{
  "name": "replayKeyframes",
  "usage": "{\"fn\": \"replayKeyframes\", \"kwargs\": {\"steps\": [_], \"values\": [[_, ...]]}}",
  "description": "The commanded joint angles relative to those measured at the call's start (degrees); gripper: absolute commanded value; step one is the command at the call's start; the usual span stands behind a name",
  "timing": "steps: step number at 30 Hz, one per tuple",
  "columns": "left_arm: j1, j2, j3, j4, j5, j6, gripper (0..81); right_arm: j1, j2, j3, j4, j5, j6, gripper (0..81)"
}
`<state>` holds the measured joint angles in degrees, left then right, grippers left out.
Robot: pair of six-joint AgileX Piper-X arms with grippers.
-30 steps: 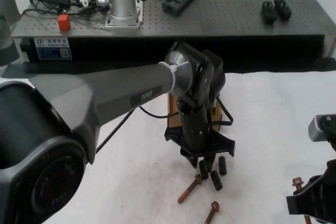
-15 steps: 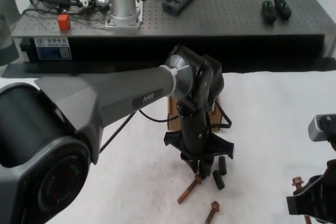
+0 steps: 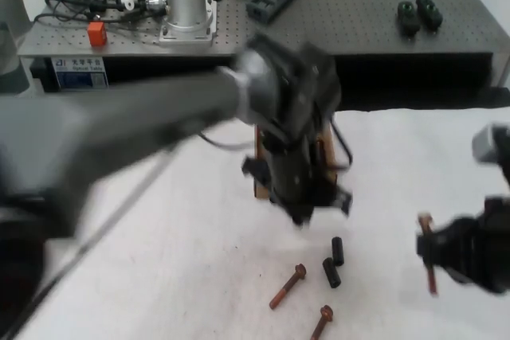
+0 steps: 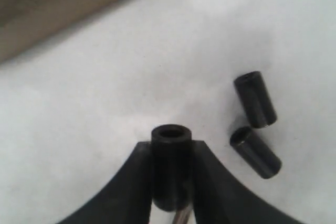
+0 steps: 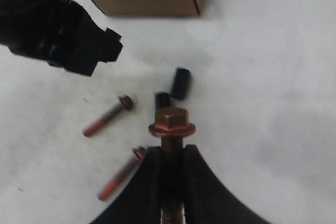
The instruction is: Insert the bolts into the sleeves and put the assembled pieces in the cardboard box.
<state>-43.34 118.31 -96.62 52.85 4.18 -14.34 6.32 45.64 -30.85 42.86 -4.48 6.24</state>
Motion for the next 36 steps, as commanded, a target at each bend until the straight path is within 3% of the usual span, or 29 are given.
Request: {"fn": "replayKeyframes", "kwargs": {"steps": [1, 10, 15, 21, 36], "values": [[-0.16, -13.58, 11.31, -10.98, -1.68, 3.39, 0.6, -0.33, -0.50, -0.14, -18.70, -12.43, 10.13, 4.3], [-0.16, -40.50, 47.82, -52.04, 23.62, 5.39, 0.6, 3.62, 1.95, -0.14, -50.17, -25.64, 26.61, 4.3], [-0.16, -47.56, 57.13, -66.55, 24.74, 1.66, 0.6, 7.55, 4.95, -0.14, -54.97, -26.12, 28.70, 4.3], [-0.16, -49.08, 58.29, -67.15, 29.19, 0.98, 0.6, 10.74, 5.78, -0.14, -54.82, -25.85, 28.54, 4.3], [-0.16, -49.08, 58.29, -71.42, 30.89, -0.21, 0.6, 11.17, 5.78, -0.14, -52.63, -26.11, 28.38, 4.3]]}}
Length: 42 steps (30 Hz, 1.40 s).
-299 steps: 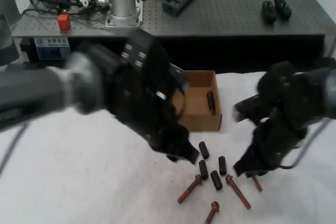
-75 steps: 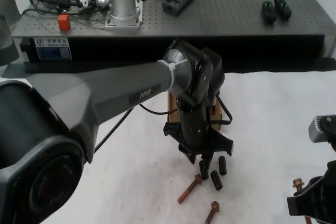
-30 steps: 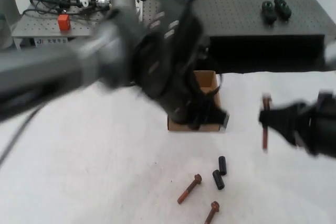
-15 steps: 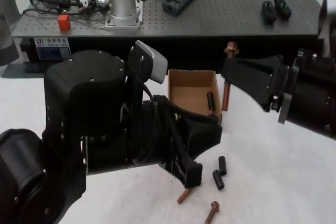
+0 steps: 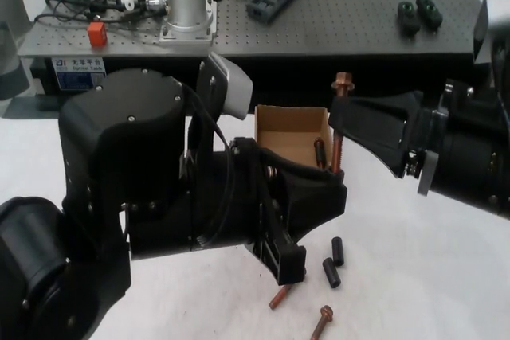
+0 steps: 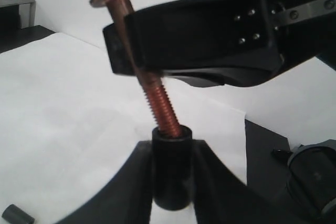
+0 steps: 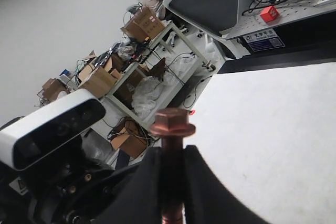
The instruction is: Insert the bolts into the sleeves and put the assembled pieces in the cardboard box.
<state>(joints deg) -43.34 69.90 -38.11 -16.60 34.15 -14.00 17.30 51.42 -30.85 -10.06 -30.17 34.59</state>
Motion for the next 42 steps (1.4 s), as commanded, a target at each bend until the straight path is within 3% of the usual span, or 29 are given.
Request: {"fn": "replayKeyframes", "kwargs": {"steps": [1, 8, 10, 12, 15, 16, 20, 23, 30, 35, 38, 42], "values": [[-0.16, -0.67, -0.22, -1.98, 0.92, -0.56, 0.6, 0.19, 0.00, -0.14, 0.52, -0.72, -0.73, 4.3], [-0.16, -0.67, -0.22, -1.97, -3.06, -4.46, 0.6, 0.19, 0.00, -0.14, 2.07, -3.96, -5.67, 4.1], [-0.16, -0.67, -0.22, -1.97, -4.04, -4.45, 0.6, 0.19, 0.00, -0.14, 2.27, -3.96, -7.25, 0.5], [-0.16, -0.67, -0.22, -1.97, -4.04, -4.45, 0.6, 0.19, 0.00, -0.14, 2.25, -4.52, -8.93, 9.7], [-0.16, -0.67, -0.22, -1.97, -4.04, -4.45, 0.6, 0.19, 0.00, -0.14, 2.25, -4.70, -9.24, 34.3], [-0.16, -0.67, -0.22, -1.97, -4.25, -4.35, 0.6, 0.19, 0.00, -0.14, 2.25, -4.70, -9.36, 38.6], [-0.16, -0.57, -0.22, -1.97, -8.77, -2.21, 0.6, -1.49, -1.14, -0.14, 3.07, -4.70, -9.88, 36.4], [0.29, 0.09, -0.22, -2.98, -17.77, -1.18, 0.6, -5.23, -4.05, -0.14, 7.50, -4.70, -11.01, 35.9], [4.34, 9.86, -3.99, -13.83, -20.15, -5.64, 0.6, -12.90, -10.29, -0.14, 26.40, -3.73, -18.35, 35.9], [7.01, 23.59, -18.74, -0.56, -22.82, -15.54, 0.6, -14.83, -11.38, -0.14, 39.44, 4.56, -22.84, 35.9], [7.26, 32.64, -31.14, 13.09, -23.47, -15.54, 0.6, -14.83, -11.38, -0.14, 45.93, 11.96, -25.51, 35.9], [7.25, 45.00, -49.14, 28.06, -23.32, -13.55, 0.6, -14.47, -11.25, -0.14, 50.99, 15.41, -25.66, 35.9]]}}
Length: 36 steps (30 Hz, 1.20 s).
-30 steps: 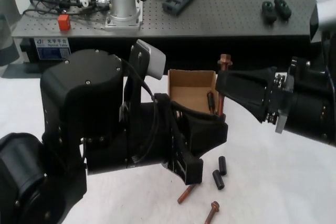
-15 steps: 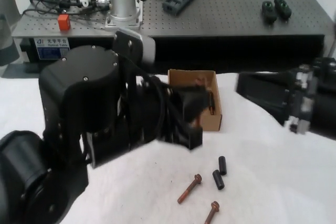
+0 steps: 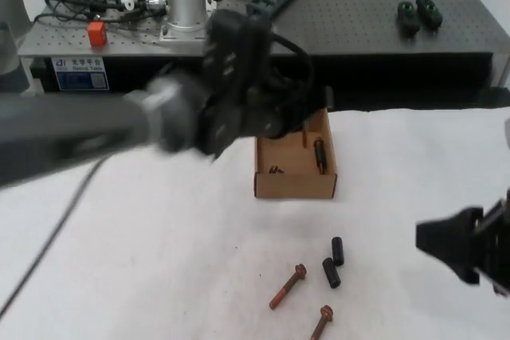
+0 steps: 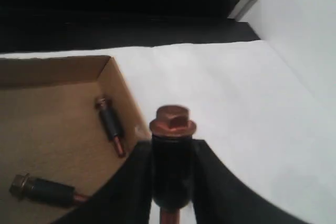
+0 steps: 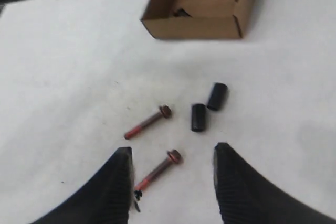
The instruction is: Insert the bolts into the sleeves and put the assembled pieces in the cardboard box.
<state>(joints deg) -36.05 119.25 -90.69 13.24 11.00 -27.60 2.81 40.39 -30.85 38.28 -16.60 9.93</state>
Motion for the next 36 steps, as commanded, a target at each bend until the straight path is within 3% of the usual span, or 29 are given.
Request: {"fn": "replayKeyframes", "kwargs": {"steps": [1, 6, 10, 13, 16, 18, 24, 31, 36], "values": [[-0.04, -1.43, 0.22, 0.13, -0.17, 0.85, 0.6, 0.02, -0.21, -0.14, 3.44, 1.83, -1.00, 35.9], [-0.04, 9.59, -15.57, 12.18, -0.12, 2.37, 0.6, 0.02, -0.22, -0.14, 5.48, 2.94, -1.00, 35.9], [-0.03, 14.17, -21.30, 16.87, -0.09, 2.37, 0.6, 0.02, 2.06, -0.14, 5.47, 4.45, -2.27, 35.9], [0.23, 15.41, -21.79, 16.60, -0.23, 2.37, 9.6, 0.02, 5.43, -0.14, 5.47, 4.20, -2.27, 35.9], [0.23, 15.69, -21.79, 16.74, 0.17, 2.37, 26.3, 0.02, 9.35, -0.14, 4.04, 4.12, -3.57, 35.9], [0.34, 15.69, -21.79, 16.63, 0.14, 2.37, 33.1, 0.47, 12.52, -0.14, 1.41, 4.12, -3.56, 35.9], [1.01, 11.92, -21.99, 20.87, 0.80, 3.42, 28.0, 5.72, 24.17, -2.13, -6.61, 7.59, -2.92, 35.9], [1.62, 0.35, -21.82, 37.52, -18.67, 15.08, 15.5, 9.45, 42.64, -12.55, -9.90, 12.22, -3.11, 35.9], [1.62, -7.26, -16.70, 39.32, -22.54, 18.70, 12.5, 9.35, 52.51, -20.14, -9.70, 12.22, -3.11, 35.9]]}}
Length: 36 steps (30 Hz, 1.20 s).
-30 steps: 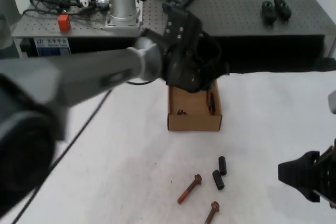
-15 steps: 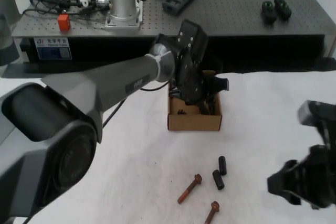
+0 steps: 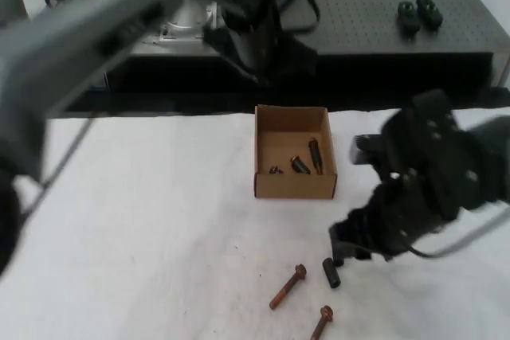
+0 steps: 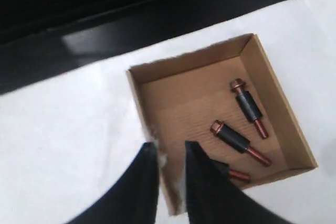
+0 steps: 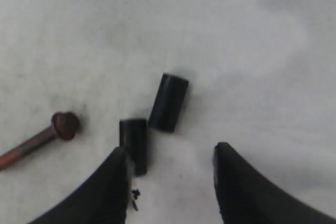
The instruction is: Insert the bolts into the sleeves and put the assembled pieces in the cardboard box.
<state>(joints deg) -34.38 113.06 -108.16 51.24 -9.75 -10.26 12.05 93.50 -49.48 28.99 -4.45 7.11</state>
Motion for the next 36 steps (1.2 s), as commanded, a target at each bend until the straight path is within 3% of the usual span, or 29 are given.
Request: {"fn": "replayKeyframes", "kwargs": {"steps": [1, 6, 14, 17, 19, 21, 23, 24, 29, 36], "values": [[-0.04, -2.90, 3.30, 0.14, -1.79, 1.38, 12.5, 0.10, 0.74, -2.80, -0.04, 0.06, -0.29, 35.9], [-0.37, -12.06, 17.79, -4.72, 0.24, 0.92, 12.5, 0.10, 5.72, -6.23, 1.67, 0.06, -2.03, 35.9], [-1.38, -20.32, 35.89, -12.69, 13.13, 4.28, 13.0, 0.10, 9.37, -6.29, 3.49, 2.20, -3.60, 29.6], [-1.94, -19.83, 38.45, -12.80, 19.62, 5.20, 20.2, 0.10, 9.53, -6.29, 4.27, 2.38, -4.69, 24.9], [-2.44, -18.98, 39.37, -12.85, 22.85, 6.43, 30.7, 0.10, 9.53, -6.29, 4.25, 2.58, -5.61, 19.0], [-3.26, -17.90, 39.66, -13.29, 23.90, 8.06, 40.0, 0.10, 9.53, -6.29, 4.25, 2.56, -7.11, 9.9], [-4.28, -16.44, 39.64, -13.95, 24.12, 10.26, 42.1, 0.10, 9.53, -6.29, 4.73, 2.56, -7.82, 0.6], [-4.77, -15.58, 39.64, -14.39, 24.14, 11.71, 42.1, 0.10, 9.35, -6.29, 5.17, 2.56, -7.82, 4.4], [-7.68, -11.45, 39.54, -15.23, 24.12, 16.73, 42.1, -1.00, 5.77, -5.54, 8.10, 2.17, -7.82, 4.4], [-9.49, -6.78, 39.07, -16.34, 22.84, 19.99, 42.0, -3.62, -9.21, 2.54, 10.27, 0.40, -7.82, 4.4]]}}
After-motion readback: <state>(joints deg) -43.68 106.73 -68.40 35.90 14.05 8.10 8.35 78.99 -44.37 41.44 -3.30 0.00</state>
